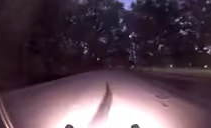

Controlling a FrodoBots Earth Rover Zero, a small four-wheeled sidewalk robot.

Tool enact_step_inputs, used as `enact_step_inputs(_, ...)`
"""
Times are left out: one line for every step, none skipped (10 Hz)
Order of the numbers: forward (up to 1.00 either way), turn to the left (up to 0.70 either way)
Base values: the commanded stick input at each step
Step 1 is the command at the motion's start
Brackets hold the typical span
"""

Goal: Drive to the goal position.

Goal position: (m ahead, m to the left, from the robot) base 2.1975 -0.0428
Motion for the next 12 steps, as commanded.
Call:
enact_step_inputs(1.0, 0.0)
enact_step_inputs(1.0, 0.0)
enact_step_inputs(1.0, 0.0)
enact_step_inputs(1.0, 0.0)
enact_step_inputs(1.0, 0.0)
enact_step_inputs(1.0, 0.0)
enact_step_inputs(1.0, 0.0)
enact_step_inputs(1.0, 0.0)
enact_step_inputs(1.0, 0.0)
enact_step_inputs(1.0, 0.0)
enact_step_inputs(1.0, 0.0)
enact_step_inputs(1.0, 0.0)
